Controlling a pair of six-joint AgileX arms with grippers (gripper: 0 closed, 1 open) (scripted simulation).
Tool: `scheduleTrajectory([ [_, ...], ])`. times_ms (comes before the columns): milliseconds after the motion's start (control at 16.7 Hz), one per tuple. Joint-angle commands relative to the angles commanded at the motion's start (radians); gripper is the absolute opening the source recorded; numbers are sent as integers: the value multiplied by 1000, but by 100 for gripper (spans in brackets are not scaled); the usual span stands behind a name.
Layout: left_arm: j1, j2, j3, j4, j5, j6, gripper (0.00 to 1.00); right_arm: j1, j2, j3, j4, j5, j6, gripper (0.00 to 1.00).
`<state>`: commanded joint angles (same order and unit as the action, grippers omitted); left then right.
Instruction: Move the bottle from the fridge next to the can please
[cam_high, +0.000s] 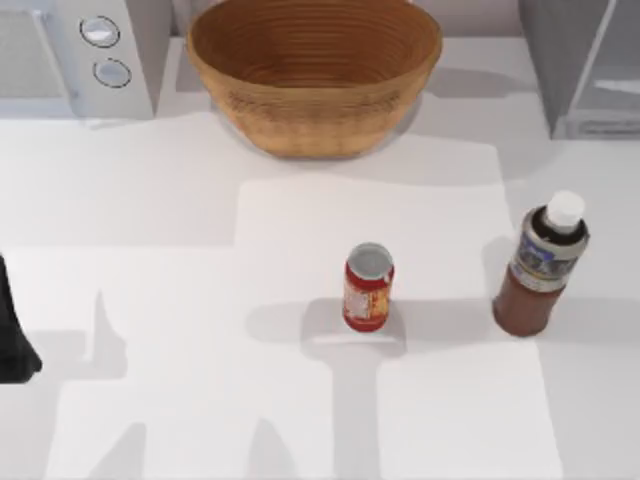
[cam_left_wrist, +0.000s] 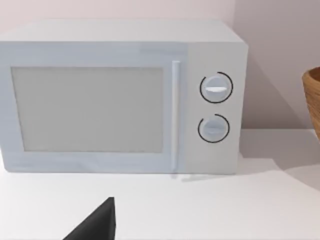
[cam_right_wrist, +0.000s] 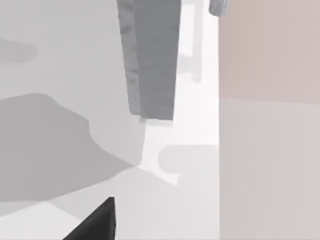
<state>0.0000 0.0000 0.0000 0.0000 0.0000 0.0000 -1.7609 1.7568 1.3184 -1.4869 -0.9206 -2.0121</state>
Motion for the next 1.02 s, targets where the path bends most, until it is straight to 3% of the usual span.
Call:
scheduleTrajectory([
  [600, 0, 0, 0, 0, 0, 0, 100, -38, 66, 18, 2, -24, -35, 100],
  [780, 0, 0, 0, 0, 0, 0, 100, 21, 70, 17, 86, -14, 57, 100],
  [1020, 0, 0, 0, 0, 0, 0, 100, 183, 76, 13, 311, 19, 325, 100],
])
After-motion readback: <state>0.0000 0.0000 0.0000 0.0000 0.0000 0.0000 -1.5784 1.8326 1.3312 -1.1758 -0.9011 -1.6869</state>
